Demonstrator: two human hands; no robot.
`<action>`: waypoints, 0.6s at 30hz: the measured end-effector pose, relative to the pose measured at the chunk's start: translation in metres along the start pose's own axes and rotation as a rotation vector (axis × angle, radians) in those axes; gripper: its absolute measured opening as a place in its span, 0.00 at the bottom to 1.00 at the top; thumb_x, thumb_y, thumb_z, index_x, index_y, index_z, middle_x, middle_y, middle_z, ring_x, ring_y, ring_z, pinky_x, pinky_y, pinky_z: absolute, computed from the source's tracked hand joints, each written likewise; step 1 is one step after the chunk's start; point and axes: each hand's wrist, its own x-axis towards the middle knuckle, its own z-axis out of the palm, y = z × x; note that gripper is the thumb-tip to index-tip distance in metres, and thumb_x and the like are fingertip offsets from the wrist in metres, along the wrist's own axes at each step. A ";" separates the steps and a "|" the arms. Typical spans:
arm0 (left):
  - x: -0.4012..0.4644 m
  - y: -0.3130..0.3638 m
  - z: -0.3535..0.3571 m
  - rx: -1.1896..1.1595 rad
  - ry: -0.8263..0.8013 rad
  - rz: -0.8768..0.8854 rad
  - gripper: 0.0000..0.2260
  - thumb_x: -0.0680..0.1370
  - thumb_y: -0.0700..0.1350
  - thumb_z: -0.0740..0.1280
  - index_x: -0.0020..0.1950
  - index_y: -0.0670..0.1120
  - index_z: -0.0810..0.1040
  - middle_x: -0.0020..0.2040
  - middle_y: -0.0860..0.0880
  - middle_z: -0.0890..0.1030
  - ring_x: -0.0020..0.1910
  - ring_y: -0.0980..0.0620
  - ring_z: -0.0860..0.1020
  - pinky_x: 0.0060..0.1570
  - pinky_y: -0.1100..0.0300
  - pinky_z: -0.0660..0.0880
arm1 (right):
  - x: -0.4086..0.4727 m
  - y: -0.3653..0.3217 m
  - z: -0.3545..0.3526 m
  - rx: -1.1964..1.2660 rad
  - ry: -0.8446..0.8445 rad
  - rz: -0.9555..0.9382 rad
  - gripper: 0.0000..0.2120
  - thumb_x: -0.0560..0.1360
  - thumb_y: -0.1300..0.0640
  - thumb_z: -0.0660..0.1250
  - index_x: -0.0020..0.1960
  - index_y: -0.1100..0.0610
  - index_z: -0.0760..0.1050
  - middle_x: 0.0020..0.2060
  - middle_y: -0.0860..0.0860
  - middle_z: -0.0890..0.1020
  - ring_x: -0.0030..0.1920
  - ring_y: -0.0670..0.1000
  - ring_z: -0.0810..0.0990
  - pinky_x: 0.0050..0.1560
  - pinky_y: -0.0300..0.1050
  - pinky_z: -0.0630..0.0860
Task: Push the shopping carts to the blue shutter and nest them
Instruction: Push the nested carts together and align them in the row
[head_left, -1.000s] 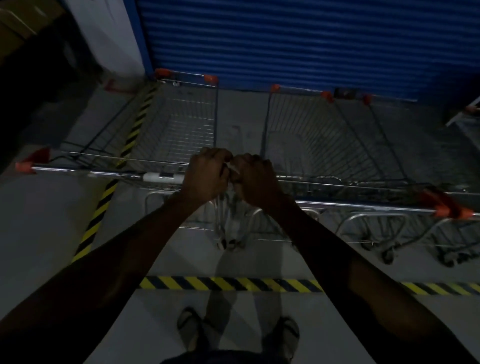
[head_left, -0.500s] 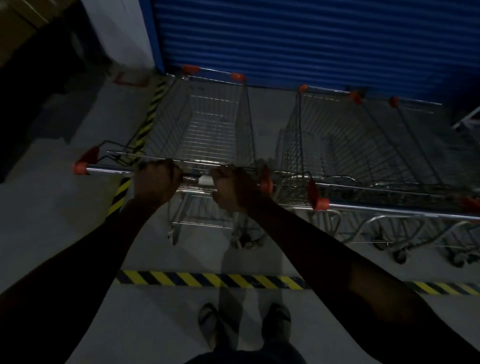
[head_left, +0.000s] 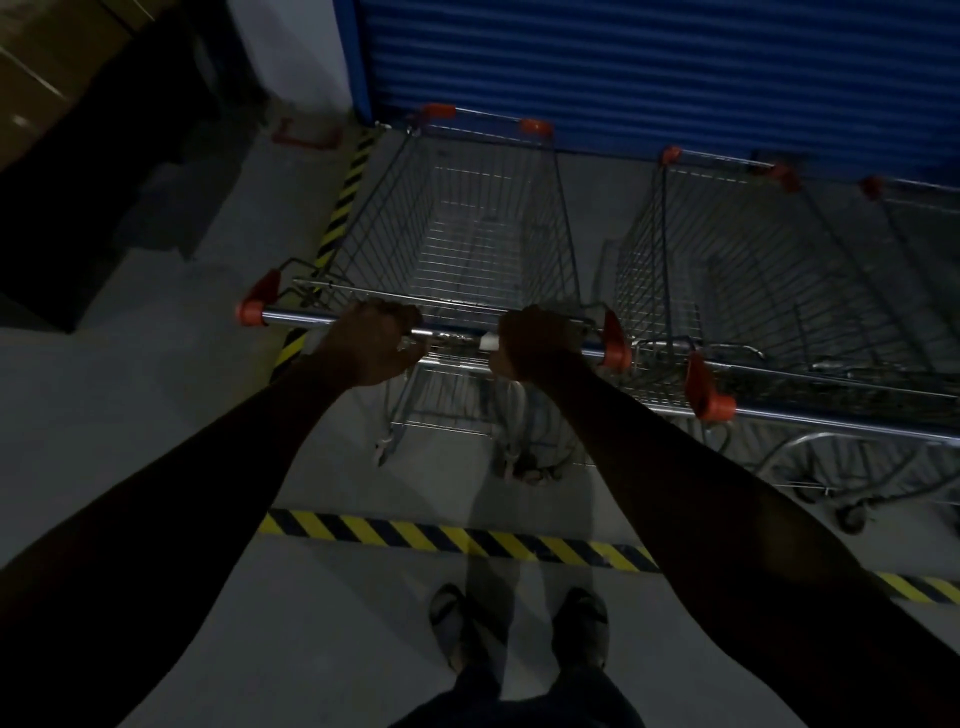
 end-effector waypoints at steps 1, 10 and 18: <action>0.001 0.002 -0.003 0.037 -0.028 -0.028 0.21 0.74 0.59 0.57 0.56 0.47 0.78 0.51 0.44 0.83 0.51 0.41 0.80 0.53 0.49 0.71 | -0.001 0.002 -0.001 -0.011 0.010 0.002 0.19 0.73 0.45 0.67 0.55 0.60 0.77 0.51 0.59 0.81 0.51 0.62 0.81 0.49 0.51 0.76; -0.004 0.024 0.009 0.168 0.031 -0.144 0.11 0.71 0.51 0.68 0.49 0.47 0.79 0.43 0.45 0.83 0.41 0.41 0.82 0.49 0.49 0.73 | -0.015 0.011 0.007 -0.028 0.026 -0.043 0.17 0.74 0.46 0.66 0.55 0.58 0.78 0.52 0.57 0.82 0.53 0.59 0.80 0.48 0.50 0.75; -0.010 0.031 0.012 0.168 0.061 -0.171 0.10 0.68 0.50 0.70 0.45 0.47 0.78 0.39 0.46 0.83 0.39 0.41 0.82 0.49 0.49 0.73 | -0.022 0.014 0.013 0.003 0.073 -0.031 0.17 0.72 0.46 0.68 0.54 0.57 0.78 0.50 0.57 0.82 0.52 0.61 0.80 0.48 0.50 0.74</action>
